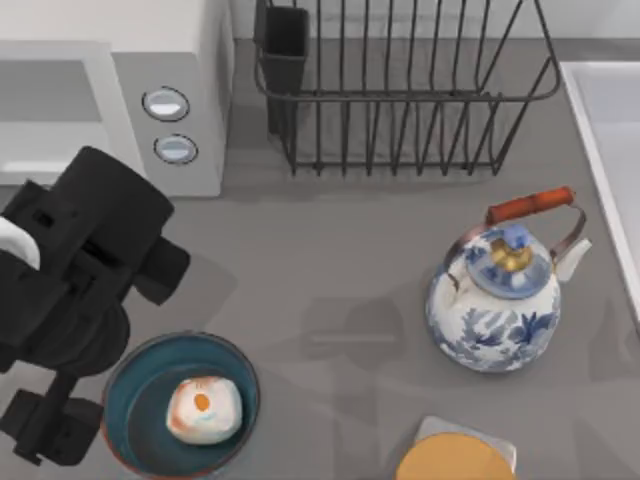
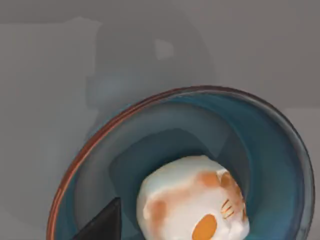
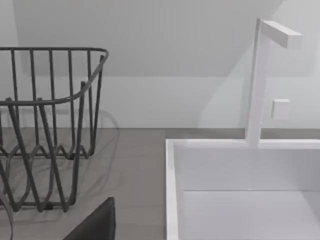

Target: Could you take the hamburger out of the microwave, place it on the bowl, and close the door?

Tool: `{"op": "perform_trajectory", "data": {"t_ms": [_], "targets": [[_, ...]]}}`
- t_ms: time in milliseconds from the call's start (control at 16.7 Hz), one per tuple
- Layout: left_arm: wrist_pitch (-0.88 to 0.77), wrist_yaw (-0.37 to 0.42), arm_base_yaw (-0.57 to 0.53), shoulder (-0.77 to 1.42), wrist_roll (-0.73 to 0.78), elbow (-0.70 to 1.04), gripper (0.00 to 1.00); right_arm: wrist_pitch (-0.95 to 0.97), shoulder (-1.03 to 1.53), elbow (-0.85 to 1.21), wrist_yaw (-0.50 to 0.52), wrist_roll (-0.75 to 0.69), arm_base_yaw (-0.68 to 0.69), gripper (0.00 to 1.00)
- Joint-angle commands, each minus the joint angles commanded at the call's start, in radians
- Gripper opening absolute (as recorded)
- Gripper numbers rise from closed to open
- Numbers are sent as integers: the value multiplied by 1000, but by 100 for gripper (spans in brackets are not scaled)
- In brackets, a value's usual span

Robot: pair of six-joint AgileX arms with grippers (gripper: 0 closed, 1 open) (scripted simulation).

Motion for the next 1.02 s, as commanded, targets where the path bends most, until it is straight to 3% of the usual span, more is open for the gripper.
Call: {"op": "perform_trajectory", "data": {"t_ms": [300,540,780,1020], "targets": [[361,114,205,-566,756,-320,100,0,0,0,0,0,0,100],[602,165,377,-934,1229,-547,100,0,0,0,0,0,0,100],[771,187,521,-1156,1538,-720,100,0,0,0,0,0,0,100],[846,189,596,-1221,1672,-801,100,0,0,0,0,0,0,100]]}}
